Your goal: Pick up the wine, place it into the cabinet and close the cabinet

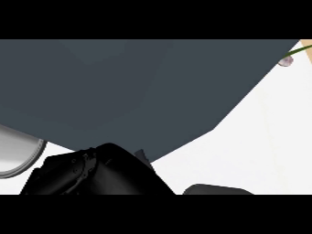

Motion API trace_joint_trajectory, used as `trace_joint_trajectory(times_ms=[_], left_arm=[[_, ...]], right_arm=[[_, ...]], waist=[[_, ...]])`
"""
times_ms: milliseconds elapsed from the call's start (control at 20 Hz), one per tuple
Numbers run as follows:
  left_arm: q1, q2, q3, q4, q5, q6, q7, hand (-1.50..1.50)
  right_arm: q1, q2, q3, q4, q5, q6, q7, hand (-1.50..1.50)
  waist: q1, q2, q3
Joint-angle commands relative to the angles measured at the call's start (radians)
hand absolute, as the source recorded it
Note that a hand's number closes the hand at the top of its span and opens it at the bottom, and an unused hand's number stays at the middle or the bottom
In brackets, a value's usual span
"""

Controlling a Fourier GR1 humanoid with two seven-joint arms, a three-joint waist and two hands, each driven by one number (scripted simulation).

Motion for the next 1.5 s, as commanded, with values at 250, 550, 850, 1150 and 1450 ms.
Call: trace_joint_trajectory(times_ms=[250,550,850,1150,1450], left_arm=[[0.023,0.039,0.137,0.050,0.091,-0.128,0.017,-1.50],[-0.010,0.060,0.160,0.007,0.112,-0.105,0.058,-1.50],[-0.007,0.070,0.234,0.047,0.161,-0.135,0.096,-1.50],[0.032,0.069,0.292,0.046,0.178,-0.161,0.101,-1.50],[0.020,0.089,0.312,0.038,0.181,-0.179,0.119,-1.50]], right_arm=[[-0.411,0.014,-0.158,0.455,-0.240,0.010,-0.133,1.50],[-0.390,0.014,-0.160,0.586,-0.559,0.311,-0.084,1.50],[-0.467,0.014,-0.245,0.882,-0.645,0.412,-0.224,1.50],[-0.508,-0.062,-0.339,1.061,-0.502,0.425,-0.394,1.50],[-0.453,-0.083,-0.322,1.154,-0.471,0.418,-0.504,1.50]], waist=[[0.001,0.005,0.000],[0.020,0.021,0.003],[-0.011,0.012,0.002],[-0.020,0.010,0.003],[-0.030,0.021,0.003]])
